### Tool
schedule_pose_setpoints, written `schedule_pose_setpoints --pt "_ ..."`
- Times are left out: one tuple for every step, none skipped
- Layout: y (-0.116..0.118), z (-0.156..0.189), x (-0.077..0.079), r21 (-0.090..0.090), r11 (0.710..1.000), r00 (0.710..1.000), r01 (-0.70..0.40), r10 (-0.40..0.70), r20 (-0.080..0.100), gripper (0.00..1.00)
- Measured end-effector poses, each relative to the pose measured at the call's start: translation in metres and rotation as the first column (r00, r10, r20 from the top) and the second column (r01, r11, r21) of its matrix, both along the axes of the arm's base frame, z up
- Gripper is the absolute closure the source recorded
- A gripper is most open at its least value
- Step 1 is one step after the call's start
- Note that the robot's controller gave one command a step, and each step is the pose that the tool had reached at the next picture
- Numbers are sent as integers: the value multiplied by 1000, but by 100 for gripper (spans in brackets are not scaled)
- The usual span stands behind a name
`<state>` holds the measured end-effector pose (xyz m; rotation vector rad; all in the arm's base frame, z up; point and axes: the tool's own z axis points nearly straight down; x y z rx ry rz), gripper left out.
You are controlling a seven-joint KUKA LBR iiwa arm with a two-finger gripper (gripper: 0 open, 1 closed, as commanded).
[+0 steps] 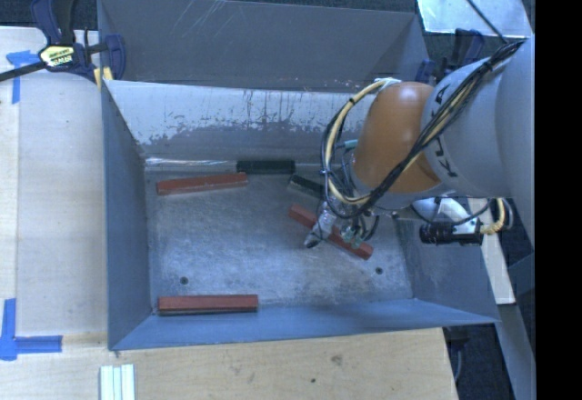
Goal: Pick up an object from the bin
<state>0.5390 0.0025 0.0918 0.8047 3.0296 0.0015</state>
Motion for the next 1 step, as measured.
schedule_pose_setpoints --pt "-1 86 3 0 1000 1000 -2 2 3 100"
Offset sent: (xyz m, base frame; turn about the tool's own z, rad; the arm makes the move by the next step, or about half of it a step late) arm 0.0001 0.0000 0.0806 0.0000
